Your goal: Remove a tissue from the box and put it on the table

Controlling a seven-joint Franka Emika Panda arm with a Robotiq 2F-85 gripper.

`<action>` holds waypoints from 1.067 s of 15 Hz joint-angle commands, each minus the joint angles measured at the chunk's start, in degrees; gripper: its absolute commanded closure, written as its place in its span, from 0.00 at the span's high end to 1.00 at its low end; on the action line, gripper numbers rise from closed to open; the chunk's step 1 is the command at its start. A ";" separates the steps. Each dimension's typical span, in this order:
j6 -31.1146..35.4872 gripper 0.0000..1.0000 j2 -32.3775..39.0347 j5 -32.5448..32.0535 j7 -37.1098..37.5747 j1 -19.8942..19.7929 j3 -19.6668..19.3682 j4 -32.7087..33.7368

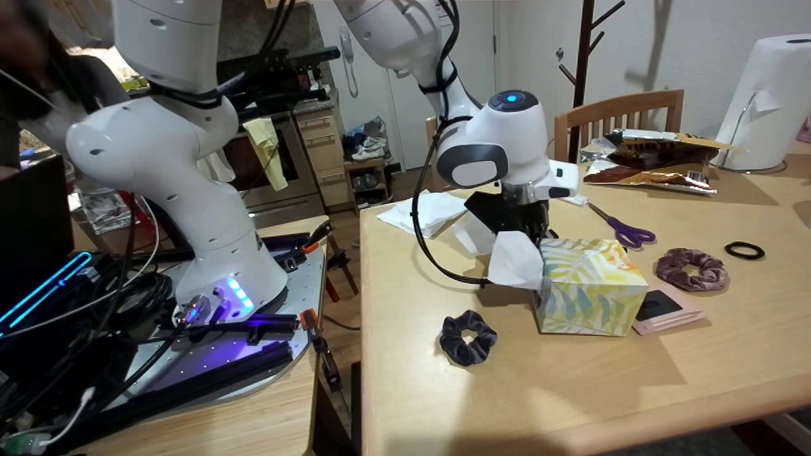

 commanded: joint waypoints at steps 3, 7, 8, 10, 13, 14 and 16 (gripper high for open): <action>-5.23 0.00 2.45 -5.65 0.50 3.12 -3.75 10.22; -5.10 0.00 3.34 -6.00 0.14 4.80 -3.96 11.20; -4.07 0.00 3.78 -5.50 -0.02 4.70 -3.20 10.23; -3.35 0.00 4.65 -5.02 0.01 4.82 -2.28 9.34; -0.40 0.00 6.37 -3.45 -0.24 2.69 1.56 6.94; 0.78 0.00 6.26 -3.16 0.31 2.12 2.60 5.73; 2.71 0.00 6.63 -3.03 1.13 0.98 4.59 3.93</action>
